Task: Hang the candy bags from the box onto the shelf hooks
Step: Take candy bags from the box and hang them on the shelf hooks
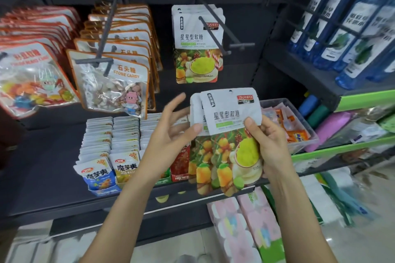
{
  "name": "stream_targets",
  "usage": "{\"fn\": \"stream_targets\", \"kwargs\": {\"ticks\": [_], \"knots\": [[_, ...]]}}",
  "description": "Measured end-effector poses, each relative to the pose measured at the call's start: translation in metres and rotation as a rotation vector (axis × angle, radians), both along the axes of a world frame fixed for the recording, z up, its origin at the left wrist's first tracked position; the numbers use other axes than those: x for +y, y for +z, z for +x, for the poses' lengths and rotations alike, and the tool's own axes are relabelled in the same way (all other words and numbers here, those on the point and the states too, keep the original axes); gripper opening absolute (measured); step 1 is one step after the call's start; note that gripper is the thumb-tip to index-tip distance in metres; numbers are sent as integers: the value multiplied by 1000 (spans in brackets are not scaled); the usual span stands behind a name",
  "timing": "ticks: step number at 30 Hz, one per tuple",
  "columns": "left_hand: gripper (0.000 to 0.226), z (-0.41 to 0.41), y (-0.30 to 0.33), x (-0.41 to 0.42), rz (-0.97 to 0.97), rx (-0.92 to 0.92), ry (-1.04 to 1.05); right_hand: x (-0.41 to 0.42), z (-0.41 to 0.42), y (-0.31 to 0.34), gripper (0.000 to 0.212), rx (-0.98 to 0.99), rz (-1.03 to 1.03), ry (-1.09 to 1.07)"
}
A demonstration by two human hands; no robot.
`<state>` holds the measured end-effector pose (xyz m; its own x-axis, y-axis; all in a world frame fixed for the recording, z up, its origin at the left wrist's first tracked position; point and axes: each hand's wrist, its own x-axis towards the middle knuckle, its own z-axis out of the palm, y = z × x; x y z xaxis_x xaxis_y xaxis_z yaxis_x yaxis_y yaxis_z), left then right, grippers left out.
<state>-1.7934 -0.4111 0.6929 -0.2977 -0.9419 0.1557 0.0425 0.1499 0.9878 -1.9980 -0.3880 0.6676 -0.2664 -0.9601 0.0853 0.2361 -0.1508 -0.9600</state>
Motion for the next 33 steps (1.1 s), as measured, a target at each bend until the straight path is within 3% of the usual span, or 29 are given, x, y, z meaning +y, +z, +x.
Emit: {"fn": "stream_targets", "kwargs": {"ticks": [4,8,10,14,16,21,28,33], "knots": [[24,-11,-3,-1,-112,-58,61,-3,5,4,16,122,-44,-67],[18,-8,-7,-1,-208,-74,275,-7,-9,16,15,335,-172,-297],[18,-1,-9,-1,-220,-75,350,-5,-14,29,21,394,-287,-252],[16,12,-8,-5,-196,-26,440,-7,-8,48,58,376,-446,-45],[17,16,-8,-5,-188,-21,462,-15,-7,53,60,391,-481,-30],[14,20,-6,-6,-194,-49,514,-35,-3,57,42,616,-409,-111],[20,24,-5,-4,-211,-38,536,-29,-11,56,39,591,-351,-6],[15,25,-7,-4,-213,-66,555,-36,-11,52,42,664,-287,-60]]}}
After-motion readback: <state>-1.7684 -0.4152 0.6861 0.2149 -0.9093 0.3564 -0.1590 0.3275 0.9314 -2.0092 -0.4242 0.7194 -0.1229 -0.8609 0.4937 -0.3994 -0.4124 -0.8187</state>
